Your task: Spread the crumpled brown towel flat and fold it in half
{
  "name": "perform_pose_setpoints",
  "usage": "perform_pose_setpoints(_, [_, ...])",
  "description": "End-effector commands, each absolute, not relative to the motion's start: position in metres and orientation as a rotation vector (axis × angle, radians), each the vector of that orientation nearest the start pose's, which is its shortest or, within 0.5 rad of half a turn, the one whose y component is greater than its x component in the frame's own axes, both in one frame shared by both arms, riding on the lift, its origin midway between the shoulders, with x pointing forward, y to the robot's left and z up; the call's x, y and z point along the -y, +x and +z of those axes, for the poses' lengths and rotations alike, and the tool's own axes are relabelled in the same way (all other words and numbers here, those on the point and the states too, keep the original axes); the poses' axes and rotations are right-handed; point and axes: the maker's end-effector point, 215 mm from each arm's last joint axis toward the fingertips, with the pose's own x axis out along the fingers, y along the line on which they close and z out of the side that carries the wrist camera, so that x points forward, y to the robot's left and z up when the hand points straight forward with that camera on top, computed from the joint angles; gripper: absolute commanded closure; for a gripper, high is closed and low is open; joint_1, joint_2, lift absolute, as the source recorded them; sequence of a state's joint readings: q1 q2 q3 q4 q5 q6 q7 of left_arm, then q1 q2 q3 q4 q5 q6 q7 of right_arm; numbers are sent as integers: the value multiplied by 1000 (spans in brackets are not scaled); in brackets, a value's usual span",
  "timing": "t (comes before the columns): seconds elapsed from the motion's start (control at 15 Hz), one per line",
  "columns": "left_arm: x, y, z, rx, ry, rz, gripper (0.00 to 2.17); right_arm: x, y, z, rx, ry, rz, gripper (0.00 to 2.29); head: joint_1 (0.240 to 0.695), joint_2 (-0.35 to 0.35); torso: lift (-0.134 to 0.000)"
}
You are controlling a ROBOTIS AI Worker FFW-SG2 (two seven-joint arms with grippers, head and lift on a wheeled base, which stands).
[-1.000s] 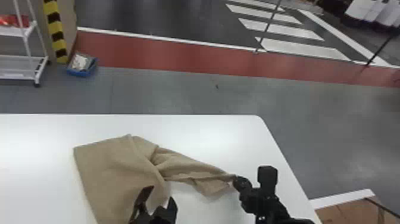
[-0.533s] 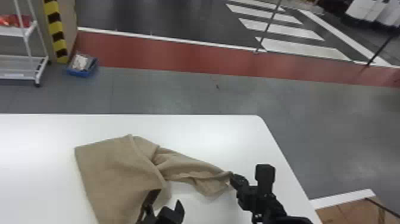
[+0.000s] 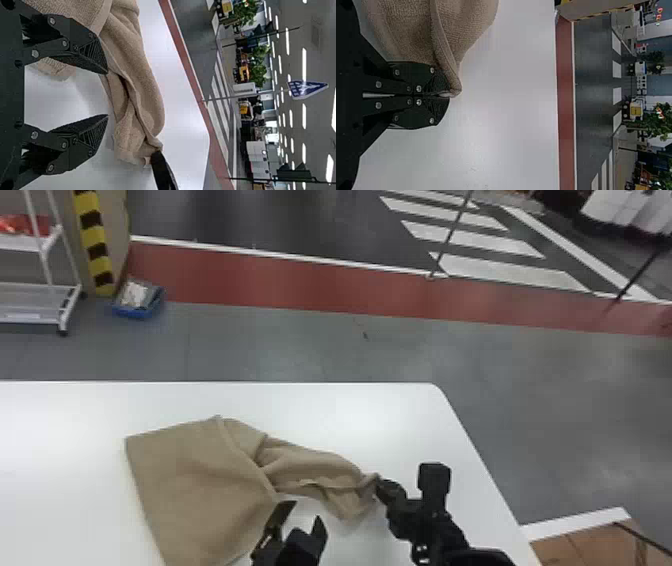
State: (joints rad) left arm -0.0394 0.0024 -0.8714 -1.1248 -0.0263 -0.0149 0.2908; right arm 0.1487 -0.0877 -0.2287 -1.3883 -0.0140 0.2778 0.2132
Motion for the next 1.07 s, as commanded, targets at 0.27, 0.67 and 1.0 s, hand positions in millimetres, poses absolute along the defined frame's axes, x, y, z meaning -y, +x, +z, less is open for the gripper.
perform_pose_setpoints(0.27, [116,413,-566,-324,323,-546,603,346,465,-584,-583,39,-28,1261,695,-350,0])
perform_pose_setpoints(0.67, [109,415,-567,-299,400,-521,603,347,459,-582,-582,41,-27,1261,695,-350,0])
perform_pose_setpoints(1.0, [93,418,-582,-360,430,-489,603,352,451,-579,-576,44,-30,1261,695,-350,0])
